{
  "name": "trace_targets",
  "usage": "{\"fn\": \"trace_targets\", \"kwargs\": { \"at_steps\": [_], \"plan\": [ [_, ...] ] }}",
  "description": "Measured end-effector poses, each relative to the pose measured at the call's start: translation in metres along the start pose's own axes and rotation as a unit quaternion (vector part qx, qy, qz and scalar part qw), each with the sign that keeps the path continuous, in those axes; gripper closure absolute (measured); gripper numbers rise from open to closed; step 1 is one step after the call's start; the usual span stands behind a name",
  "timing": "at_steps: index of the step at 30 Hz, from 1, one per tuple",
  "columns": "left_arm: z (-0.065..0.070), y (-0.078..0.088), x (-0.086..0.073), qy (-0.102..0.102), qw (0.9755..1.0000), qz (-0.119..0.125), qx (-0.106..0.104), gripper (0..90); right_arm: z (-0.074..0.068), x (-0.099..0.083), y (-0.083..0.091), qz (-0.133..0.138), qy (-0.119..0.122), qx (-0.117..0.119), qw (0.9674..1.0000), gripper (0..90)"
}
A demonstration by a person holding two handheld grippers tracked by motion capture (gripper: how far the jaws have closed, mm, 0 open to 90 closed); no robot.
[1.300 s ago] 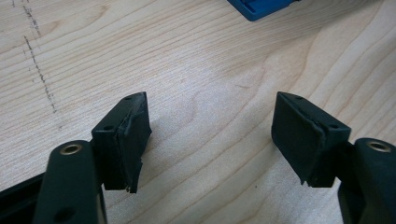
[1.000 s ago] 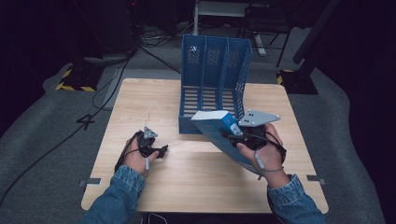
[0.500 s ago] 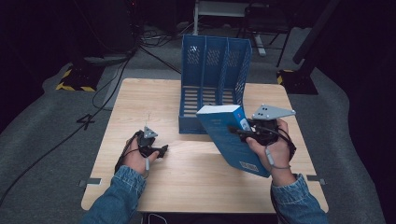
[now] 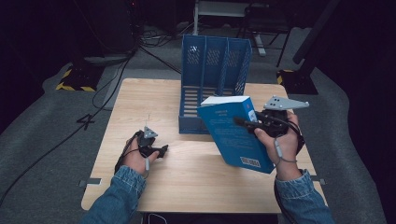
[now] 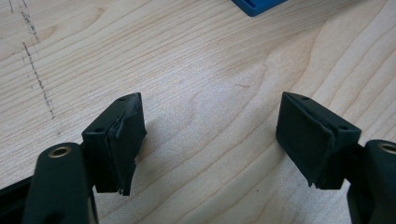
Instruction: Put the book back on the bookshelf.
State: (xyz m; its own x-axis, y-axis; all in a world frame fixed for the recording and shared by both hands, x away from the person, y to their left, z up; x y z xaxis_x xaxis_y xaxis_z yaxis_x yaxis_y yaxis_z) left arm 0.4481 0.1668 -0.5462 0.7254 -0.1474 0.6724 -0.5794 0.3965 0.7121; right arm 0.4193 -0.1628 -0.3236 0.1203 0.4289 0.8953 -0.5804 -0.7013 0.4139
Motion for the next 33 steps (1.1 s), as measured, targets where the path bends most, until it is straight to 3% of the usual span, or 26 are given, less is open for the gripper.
{"fn": "trace_targets", "kwargs": {
  "at_steps": [12, 20, 24, 33],
  "plan": [
    [0.0, -0.002, 0.001, 0.002, 1.0, 0.002, -0.002, 23.8, 0.038, 0.025, 0.012, 0.029, -0.031, -0.036, 0.9984, 61.7],
    [0.0, -0.002, 0.001, 0.002, 1.0, 0.002, -0.002, 23.8, 0.066, 0.037, 0.01, 0.046, -0.055, -0.053, 0.996, 61.7],
    [0.0, -0.002, 0.001, 0.001, 1.0, 0.001, -0.001, 23.8, 0.079, 0.041, 0.007, 0.06, -0.053, -0.067, 0.9946, 61.7],
    [0.001, -0.002, 0.001, 0.002, 1.0, 0.002, -0.002, 23.8, 0.103, 0.055, -0.005, 0.061, -0.056, -0.06, 0.9948, 61.7]
  ]
}}
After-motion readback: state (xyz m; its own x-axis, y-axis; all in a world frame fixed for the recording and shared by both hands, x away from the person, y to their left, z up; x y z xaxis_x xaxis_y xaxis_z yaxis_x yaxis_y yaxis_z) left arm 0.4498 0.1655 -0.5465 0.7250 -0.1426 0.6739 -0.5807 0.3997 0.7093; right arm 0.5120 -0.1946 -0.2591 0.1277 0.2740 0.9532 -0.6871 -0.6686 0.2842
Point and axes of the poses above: each handheld gripper's, and its own axes: y roughly backward along the jaws, x roughly out of its top, z roughly to its right, the point moved 6 cm from there along -y, roughly forward along the jaws, and after that the axes turned 15 degrees about y, right-handed, at the moved point
